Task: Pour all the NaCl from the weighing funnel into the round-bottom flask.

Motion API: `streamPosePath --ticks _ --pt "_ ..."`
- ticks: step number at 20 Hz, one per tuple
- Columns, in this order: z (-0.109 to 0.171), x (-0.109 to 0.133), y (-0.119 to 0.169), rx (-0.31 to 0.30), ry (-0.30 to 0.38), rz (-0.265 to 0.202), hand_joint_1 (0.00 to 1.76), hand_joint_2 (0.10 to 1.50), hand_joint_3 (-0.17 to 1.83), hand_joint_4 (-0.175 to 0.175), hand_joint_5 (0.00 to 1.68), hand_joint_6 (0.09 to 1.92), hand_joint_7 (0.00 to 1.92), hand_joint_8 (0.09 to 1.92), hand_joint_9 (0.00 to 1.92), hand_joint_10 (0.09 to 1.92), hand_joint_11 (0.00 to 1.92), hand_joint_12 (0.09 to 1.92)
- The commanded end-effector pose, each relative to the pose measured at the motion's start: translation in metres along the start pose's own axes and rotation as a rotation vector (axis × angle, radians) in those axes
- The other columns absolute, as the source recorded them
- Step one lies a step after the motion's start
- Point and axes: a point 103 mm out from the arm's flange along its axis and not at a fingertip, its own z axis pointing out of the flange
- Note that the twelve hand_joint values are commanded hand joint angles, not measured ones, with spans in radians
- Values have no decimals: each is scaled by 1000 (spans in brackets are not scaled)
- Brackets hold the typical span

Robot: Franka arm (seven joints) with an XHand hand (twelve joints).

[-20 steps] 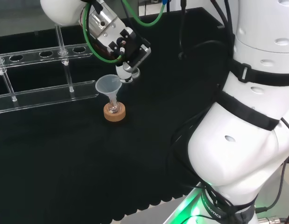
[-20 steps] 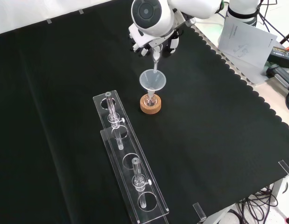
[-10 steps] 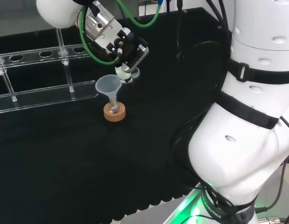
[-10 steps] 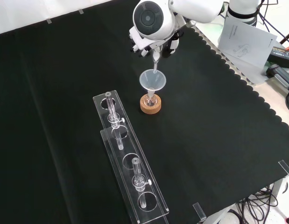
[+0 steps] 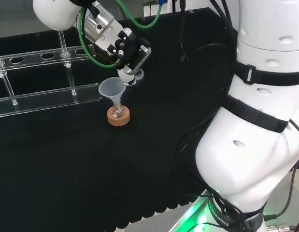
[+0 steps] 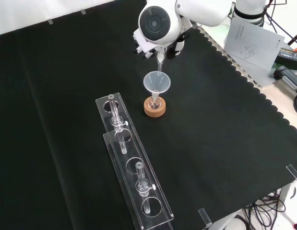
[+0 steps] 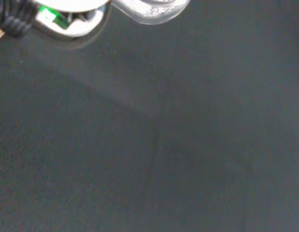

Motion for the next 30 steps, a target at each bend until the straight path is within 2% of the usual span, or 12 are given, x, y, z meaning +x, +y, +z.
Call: streamPosePath --ticks 1,30 --pt "-1 -1 0 7 -15 10 1087 670 722 175 1161 903 589 669 964 376 702 1134" --pt "-11 6 -2 16 -129 44 1088 668 725 175 1162 901 587 667 961 371 709 1126"
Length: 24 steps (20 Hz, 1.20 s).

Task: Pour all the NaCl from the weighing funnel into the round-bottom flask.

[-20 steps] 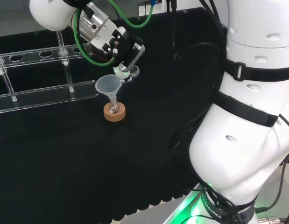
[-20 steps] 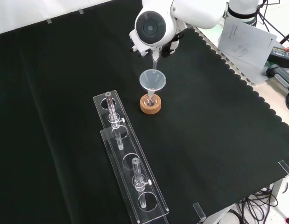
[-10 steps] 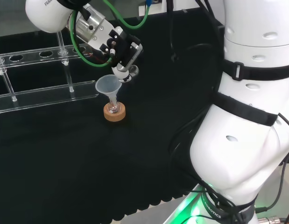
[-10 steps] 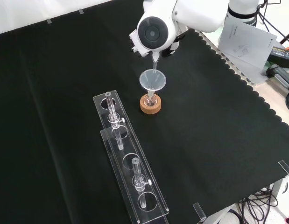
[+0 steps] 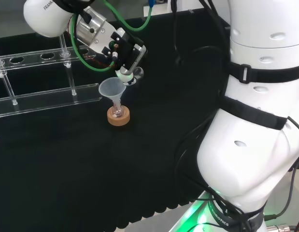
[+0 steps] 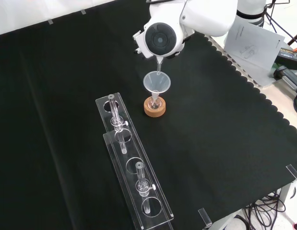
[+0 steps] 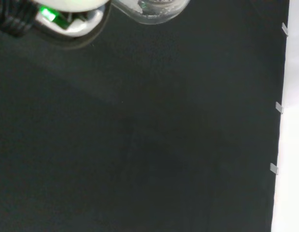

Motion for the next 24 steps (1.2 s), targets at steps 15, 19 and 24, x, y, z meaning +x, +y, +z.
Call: streamPosePath --ticks 15,19,24 --pt "-9 3 -5 14 -58 32 1089 667 726 175 1163 901 585 665 960 369 711 1124" --pt "-10 2 -4 17 -67 36 1089 667 726 175 1163 901 584 665 959 369 711 1123" --pt "-12 4 -4 20 -81 40 1089 667 726 175 1163 901 583 664 959 368 712 1123"
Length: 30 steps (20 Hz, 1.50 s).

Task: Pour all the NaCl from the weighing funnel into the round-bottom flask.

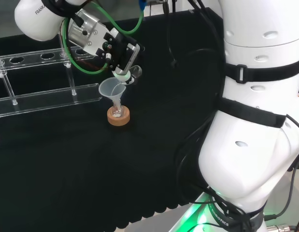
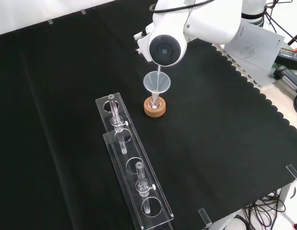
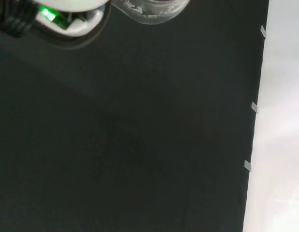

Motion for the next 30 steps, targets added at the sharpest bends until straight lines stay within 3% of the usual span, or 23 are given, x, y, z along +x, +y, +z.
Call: streamPosePath --ticks 1,30 --pt "-2 1 0 4 -14 6 1089 667 726 175 1163 901 582 664 958 368 712 1122" --pt "-16 10 -5 25 -100 42 1090 665 727 175 1165 897 581 663 961 365 719 1113"
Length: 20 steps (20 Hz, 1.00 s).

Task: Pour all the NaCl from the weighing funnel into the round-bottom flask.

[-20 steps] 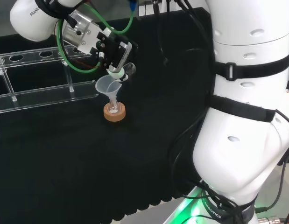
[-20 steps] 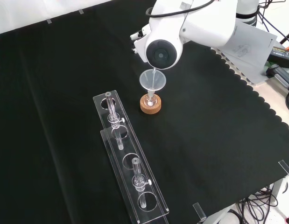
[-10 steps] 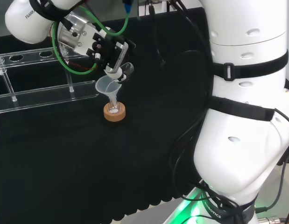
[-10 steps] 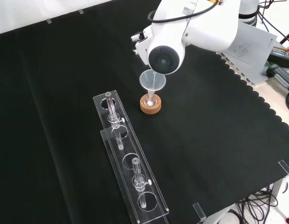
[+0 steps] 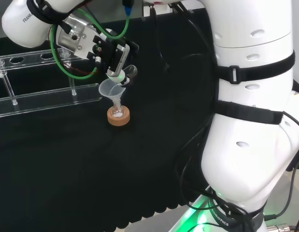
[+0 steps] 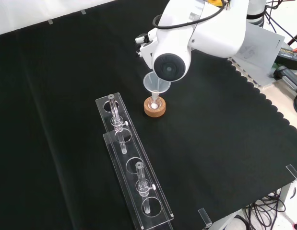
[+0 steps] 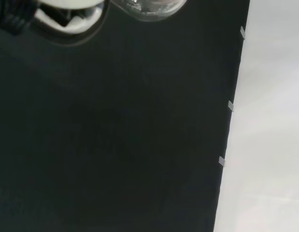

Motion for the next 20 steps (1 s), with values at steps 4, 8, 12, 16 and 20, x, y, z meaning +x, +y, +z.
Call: streamPosePath --ticks 4,8,12,16,20 --pt "0 1 -2 -1 -18 5 1090 665 727 175 1165 897 581 663 961 364 720 1112" --pt "-2 3 -3 1 -32 6 1090 665 727 175 1166 896 581 663 961 363 720 1110" --pt "-3 4 -3 3 -52 11 1090 665 726 175 1166 896 581 663 961 362 721 1108" --pt "-4 4 -4 5 -64 15 1090 665 726 175 1166 895 581 663 961 361 722 1107" --pt "-8 3 -5 0 -75 18 1090 665 726 175 1167 894 581 663 961 361 723 1106"
